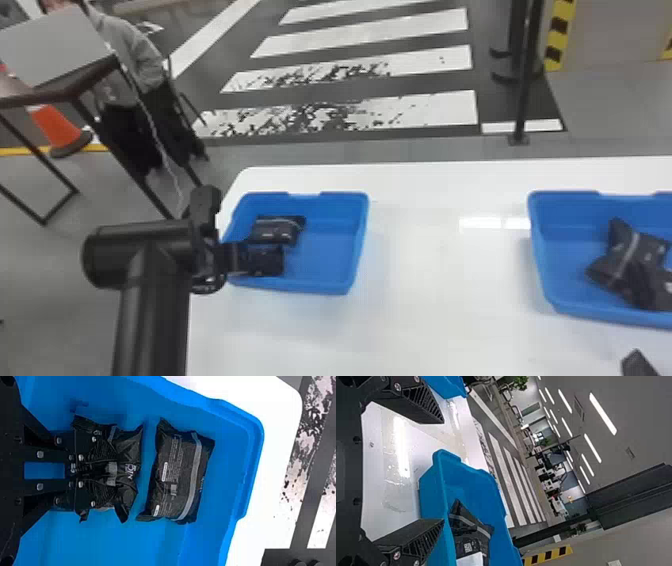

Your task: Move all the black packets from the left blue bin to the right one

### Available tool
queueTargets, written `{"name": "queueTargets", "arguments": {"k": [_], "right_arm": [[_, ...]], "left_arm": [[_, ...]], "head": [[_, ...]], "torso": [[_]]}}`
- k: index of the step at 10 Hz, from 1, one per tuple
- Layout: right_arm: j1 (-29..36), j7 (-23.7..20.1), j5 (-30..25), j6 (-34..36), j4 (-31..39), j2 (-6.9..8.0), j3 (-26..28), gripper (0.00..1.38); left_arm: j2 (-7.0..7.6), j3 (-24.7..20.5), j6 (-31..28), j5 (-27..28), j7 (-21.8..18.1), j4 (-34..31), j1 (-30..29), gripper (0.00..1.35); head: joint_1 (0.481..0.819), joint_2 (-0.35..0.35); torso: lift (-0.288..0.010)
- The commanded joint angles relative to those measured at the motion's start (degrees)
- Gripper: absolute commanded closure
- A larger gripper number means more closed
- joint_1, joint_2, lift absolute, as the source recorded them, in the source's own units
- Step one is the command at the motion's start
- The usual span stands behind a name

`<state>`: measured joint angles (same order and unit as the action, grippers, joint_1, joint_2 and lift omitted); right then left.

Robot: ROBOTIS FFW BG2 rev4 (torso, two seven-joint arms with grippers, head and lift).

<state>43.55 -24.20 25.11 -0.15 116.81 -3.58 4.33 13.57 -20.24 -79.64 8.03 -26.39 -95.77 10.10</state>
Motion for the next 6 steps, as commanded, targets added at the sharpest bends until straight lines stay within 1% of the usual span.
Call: {"name": "queueTargets", "arguments": {"k": [1, 3, 4, 5, 6], "right_arm": [[-0.38, -0.15, 0.03, 0.00, 0.39, -0.11, -0.10, 0.15], [-1.78, -0.68, 0.03, 0.71, 1.24, -0.38, -0.10, 0.15], [-2.91, -1.29, 0.03, 1.55, 1.80, -0.47, -0.22, 0.15], [-4.32, -2.17, 0.03, 3.24, 2.64, -0.73, -0.67, 0.15], [-5.86, -3.67, 0.03, 5.91, 3.49, -0.90, -1.02, 0.15]], "left_arm": [[-0.56, -1.02, 0.33, -0.60, -0.15, -8.65, -3.77, 1.21], [-1.18, -1.02, 1.46, -5.63, -0.76, -19.48, -8.69, 1.21], [-1.79, -0.33, 2.02, -6.32, -1.03, -25.80, -10.66, 1.21], [-2.14, 0.58, 3.00, -9.06, -1.12, -31.15, -12.77, 1.21], [-2.23, 2.41, 4.27, -12.26, -1.38, -35.08, -14.60, 1.21]], "head": [[0.695, 0.342], [0.695, 0.340], [0.695, 0.319], [0.695, 0.293], [0.695, 0.283]], "torso": [[-0.138], [-0.138], [-0.138], [-0.138], [-0.138]]}}
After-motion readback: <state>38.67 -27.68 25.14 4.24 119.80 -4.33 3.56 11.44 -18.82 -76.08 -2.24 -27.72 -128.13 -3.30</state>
